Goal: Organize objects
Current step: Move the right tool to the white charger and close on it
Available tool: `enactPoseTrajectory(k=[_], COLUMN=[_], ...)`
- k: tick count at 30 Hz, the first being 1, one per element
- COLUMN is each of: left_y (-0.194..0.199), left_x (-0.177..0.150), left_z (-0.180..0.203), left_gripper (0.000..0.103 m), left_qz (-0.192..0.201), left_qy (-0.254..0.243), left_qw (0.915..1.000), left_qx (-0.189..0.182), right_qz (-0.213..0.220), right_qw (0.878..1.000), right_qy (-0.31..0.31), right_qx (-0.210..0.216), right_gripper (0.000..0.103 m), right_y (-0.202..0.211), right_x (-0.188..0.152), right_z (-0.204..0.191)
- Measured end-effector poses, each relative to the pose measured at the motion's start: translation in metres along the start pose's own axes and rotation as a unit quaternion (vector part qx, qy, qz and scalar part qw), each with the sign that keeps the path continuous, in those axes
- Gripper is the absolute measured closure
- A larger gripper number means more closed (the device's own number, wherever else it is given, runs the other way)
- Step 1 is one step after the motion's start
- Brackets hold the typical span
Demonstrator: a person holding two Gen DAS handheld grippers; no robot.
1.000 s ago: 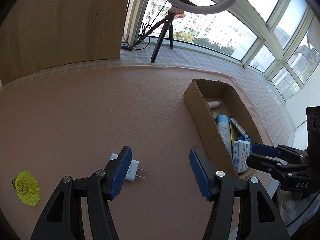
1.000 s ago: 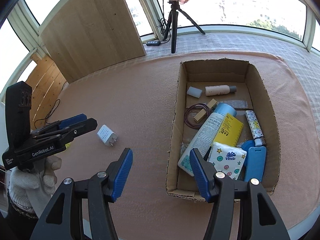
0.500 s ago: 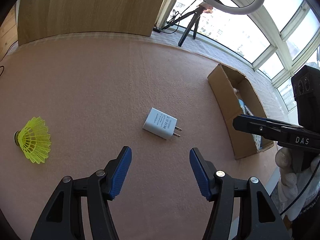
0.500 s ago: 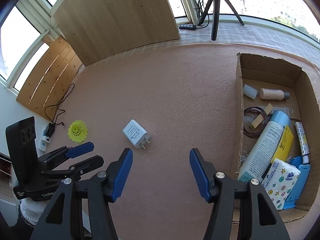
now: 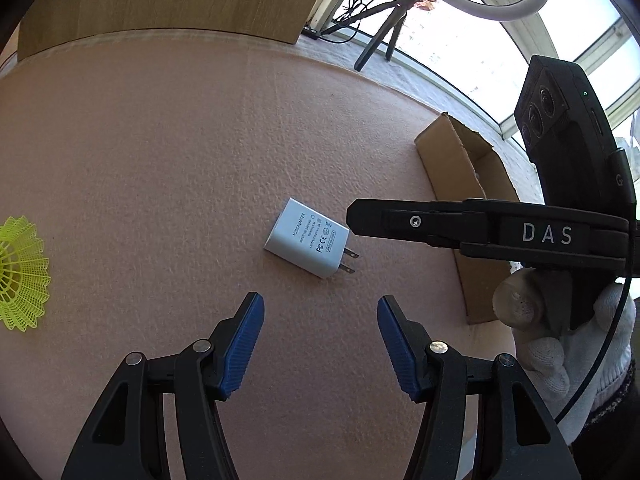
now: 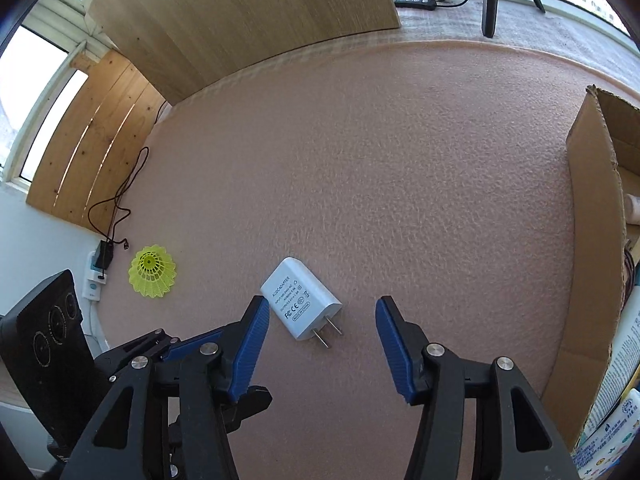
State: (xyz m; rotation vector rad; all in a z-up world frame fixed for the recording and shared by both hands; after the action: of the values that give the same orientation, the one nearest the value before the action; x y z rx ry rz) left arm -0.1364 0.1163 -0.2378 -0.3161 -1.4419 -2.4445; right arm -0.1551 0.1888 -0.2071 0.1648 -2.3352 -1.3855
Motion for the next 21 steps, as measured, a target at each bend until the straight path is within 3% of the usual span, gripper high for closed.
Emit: enactPoseTrajectory(k=[3,14,18,21], left_y=[-0.005,-0.019,-0.019,-0.021], left_x=[0.003,0.009,0.014,0.017], left_z=[0.0,-0.004,-0.01,-0.013], left_gripper=[0.044,0.047,0.047,0.047], left_qz=[-0.004,-0.012,-0.011,-0.01], left_qy=[0.0,0.001,0.004,0.002], left_qw=[1.0,0.9999,0.9999,0.9999], left_qx=[-0.003,-0.005,-0.002,0.003], right_qz=[-0.011,-0.037,-0.053,-0.05], right_qw=[1.0,0.999,0.997,0.998], right_qy=[-0.011,-0.012,-0.009,0.001], right_qx=[0.016,0.029,0.053,0.036], right_gripper=[0.068,0.073,0.074,0.074], right_y=[-0.01,-0.026,-0.03,-0.032], right_x=[0.005,-0.002,-0.008,-0.005], right_z=[0.0,-0.004,-0.011,-0.012])
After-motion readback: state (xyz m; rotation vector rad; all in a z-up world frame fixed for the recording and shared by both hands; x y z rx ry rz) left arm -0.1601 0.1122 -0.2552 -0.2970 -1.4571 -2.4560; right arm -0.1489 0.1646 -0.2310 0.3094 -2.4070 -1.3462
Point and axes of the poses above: each gripper's, at about its wrist camera, not at the fingertips, and y roughly against the way its jaws point, z to its right, x to its top, the point moved 6 cm from there along -y, roughly the way its jaws point, and after that the axes turned 6 degrees about y, right-handed, at the moved point
